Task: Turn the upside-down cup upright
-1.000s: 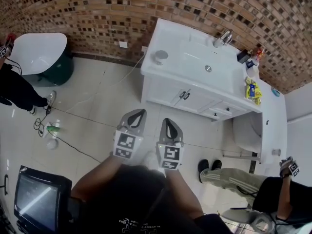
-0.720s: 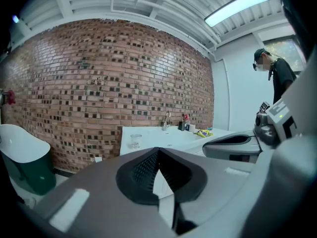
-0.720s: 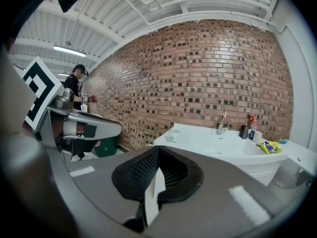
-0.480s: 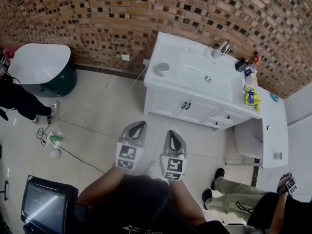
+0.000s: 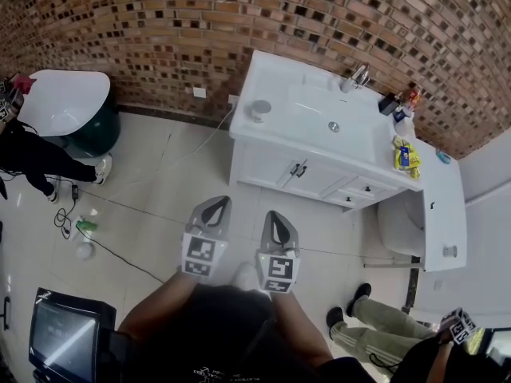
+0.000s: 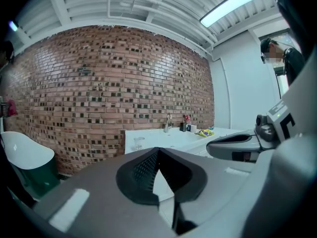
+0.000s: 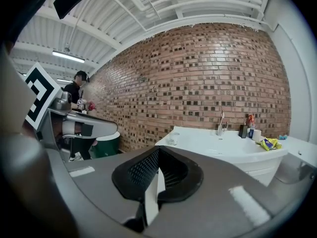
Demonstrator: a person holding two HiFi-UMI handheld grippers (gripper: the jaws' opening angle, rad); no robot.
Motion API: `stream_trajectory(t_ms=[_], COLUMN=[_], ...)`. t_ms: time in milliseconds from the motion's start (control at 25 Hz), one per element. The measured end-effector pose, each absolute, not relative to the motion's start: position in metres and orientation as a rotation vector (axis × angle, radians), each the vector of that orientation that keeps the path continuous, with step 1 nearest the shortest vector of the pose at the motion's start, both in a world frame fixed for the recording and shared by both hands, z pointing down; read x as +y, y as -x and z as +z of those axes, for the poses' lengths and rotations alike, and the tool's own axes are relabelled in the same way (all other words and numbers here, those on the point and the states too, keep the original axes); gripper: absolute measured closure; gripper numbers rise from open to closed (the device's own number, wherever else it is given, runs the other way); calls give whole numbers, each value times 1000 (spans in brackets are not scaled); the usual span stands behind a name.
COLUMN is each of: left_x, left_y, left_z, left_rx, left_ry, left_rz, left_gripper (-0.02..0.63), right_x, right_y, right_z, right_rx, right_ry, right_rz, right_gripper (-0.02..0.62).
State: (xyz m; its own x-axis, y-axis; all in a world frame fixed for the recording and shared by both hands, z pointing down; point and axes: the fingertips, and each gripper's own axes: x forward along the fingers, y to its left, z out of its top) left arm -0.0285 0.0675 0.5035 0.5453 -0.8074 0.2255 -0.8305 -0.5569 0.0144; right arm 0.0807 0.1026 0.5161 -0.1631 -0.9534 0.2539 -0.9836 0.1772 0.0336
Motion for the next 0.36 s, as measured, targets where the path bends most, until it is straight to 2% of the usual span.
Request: stream_trajectory(t_ms=[360], left_x=[63], left_y=[29], left_z=[508], left_rx=[-1395], left_ry=[-2651], left_rz=[283], left_gripper=[612], right_x=[95], right_y=[-74], right_z=[515], right_rx=[-2243], right_ry=[-1863], right_rz=[222], right_gripper=[583])
